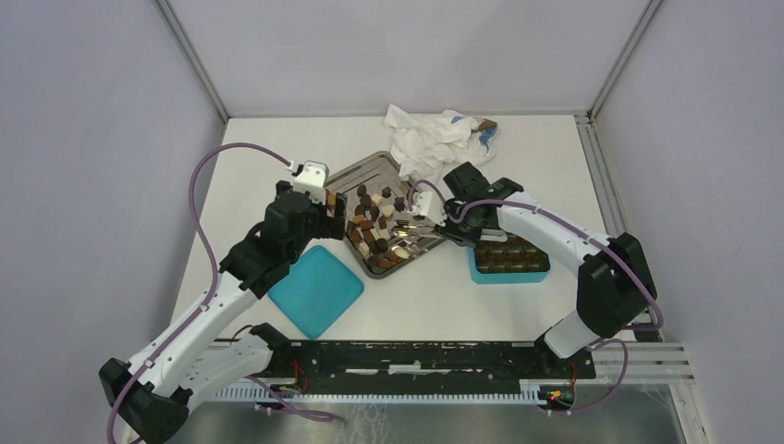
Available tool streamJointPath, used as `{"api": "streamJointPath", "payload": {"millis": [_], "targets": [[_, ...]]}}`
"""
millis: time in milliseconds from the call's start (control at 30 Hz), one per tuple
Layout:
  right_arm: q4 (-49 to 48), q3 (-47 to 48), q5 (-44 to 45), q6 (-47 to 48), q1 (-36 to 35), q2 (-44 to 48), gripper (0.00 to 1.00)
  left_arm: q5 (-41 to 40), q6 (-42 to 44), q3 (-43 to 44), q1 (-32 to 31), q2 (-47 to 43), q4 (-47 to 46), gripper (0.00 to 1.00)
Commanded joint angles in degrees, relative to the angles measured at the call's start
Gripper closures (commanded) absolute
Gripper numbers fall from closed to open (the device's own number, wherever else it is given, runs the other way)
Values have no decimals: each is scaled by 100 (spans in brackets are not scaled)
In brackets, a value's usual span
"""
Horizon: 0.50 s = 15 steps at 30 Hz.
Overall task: Pack the chocolate
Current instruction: Pick up the fake chocolate from the plate.
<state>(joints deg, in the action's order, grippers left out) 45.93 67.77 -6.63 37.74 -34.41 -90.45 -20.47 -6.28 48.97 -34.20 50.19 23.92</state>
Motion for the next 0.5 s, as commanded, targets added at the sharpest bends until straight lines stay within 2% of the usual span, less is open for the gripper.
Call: {"api": "streamJointPath", "payload": {"millis": [0, 233, 467], "targets": [[-173, -22, -402, -84, 177, 405, 100, 8, 286, 6, 27, -71, -175, 3], [-213, -312, -1513, -3, 1000, 1003, 100, -1, 282, 7, 33, -78, -169, 3], [-298, -812, -2433, 93, 2628, 2024, 100, 36, 277, 7, 37, -82, -175, 3]]}}
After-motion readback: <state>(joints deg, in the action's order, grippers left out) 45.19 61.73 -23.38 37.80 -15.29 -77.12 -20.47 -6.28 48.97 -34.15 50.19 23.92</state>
